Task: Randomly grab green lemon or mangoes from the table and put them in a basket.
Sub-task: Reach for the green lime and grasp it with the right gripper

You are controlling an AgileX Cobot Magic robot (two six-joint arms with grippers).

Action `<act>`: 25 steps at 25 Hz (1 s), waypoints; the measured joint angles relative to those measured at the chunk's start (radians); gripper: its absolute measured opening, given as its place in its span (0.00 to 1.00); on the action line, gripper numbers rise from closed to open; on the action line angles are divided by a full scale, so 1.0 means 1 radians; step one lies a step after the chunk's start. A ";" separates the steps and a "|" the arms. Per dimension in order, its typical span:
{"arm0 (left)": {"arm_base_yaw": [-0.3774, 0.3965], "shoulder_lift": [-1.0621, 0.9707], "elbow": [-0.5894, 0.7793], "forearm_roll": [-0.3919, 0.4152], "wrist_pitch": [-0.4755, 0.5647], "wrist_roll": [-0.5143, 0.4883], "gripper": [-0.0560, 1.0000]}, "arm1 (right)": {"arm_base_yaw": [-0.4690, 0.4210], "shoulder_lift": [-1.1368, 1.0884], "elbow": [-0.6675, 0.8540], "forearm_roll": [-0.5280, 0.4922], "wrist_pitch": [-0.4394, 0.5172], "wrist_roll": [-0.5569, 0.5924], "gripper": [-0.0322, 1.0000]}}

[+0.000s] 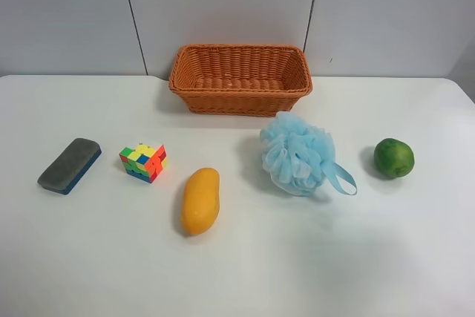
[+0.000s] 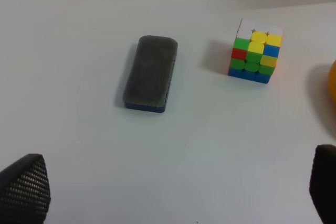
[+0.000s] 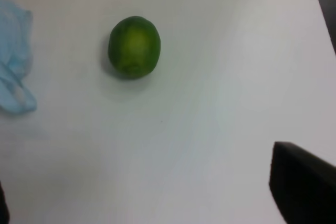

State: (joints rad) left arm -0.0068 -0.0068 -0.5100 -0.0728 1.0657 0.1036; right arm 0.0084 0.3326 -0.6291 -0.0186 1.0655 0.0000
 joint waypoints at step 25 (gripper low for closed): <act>0.000 0.000 0.000 0.000 0.000 0.000 0.99 | 0.000 1.206 -0.479 -0.014 -0.077 0.034 0.99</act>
State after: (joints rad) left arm -0.0068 -0.0068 -0.5100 -0.0728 1.0657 0.1036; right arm 0.0084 1.5385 -1.1080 -0.0328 0.9881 0.0338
